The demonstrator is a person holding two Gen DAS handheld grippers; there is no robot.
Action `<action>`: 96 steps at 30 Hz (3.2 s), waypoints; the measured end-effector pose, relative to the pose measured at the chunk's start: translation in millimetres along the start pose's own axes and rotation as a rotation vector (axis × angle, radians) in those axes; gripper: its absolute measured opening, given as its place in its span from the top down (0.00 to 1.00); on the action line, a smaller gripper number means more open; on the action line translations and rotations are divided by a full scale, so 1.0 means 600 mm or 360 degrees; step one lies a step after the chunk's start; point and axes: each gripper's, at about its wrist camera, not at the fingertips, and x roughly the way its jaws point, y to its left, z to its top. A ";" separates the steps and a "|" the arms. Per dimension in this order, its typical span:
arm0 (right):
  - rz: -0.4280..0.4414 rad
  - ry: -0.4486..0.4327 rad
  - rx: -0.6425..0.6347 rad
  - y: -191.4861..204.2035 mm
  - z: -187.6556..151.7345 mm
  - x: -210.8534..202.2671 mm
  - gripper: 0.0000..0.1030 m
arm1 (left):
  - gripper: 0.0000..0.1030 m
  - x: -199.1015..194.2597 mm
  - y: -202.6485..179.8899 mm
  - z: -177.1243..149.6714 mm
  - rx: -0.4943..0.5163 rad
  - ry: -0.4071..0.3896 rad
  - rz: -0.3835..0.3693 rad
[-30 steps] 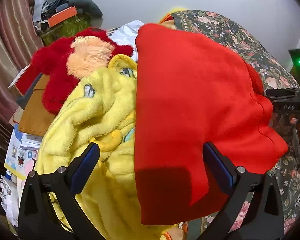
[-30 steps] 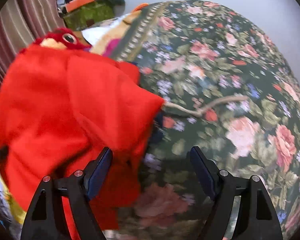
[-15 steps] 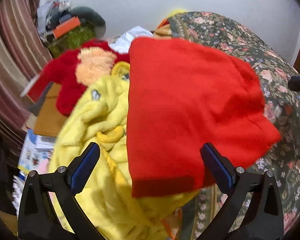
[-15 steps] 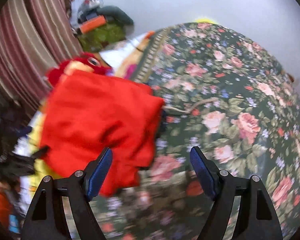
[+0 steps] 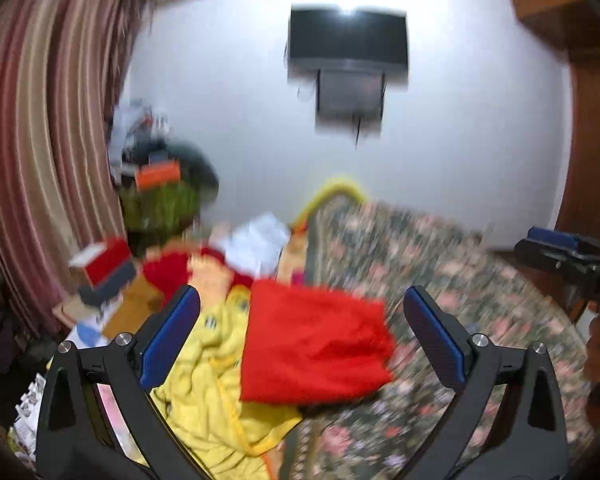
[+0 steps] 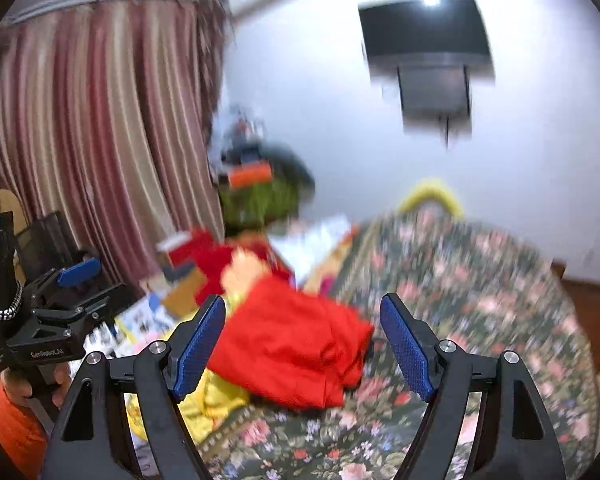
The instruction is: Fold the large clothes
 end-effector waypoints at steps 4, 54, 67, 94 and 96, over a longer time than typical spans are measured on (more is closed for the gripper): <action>-0.0008 -0.0212 -0.0008 0.029 0.006 -0.114 0.25 | 0.00 -0.090 -0.038 0.013 0.0023 -0.0181 -0.0007; -0.0059 -0.0235 -0.0039 0.110 -0.108 -0.292 0.25 | 0.00 -0.251 -0.102 -0.076 -0.0088 -0.0265 -0.0006; -0.0084 -0.0235 -0.0018 0.107 -0.105 -0.289 0.24 | 0.00 -0.246 -0.103 -0.076 -0.0093 -0.0249 -0.0018; -0.0169 -0.0211 0.0047 0.109 -0.108 -0.274 0.00 | 0.00 -0.236 -0.102 -0.084 -0.0122 -0.0211 -0.0071; -0.0172 -0.0209 0.0041 0.111 -0.108 -0.272 0.00 | 0.00 -0.235 -0.101 -0.086 -0.0127 -0.0205 -0.0070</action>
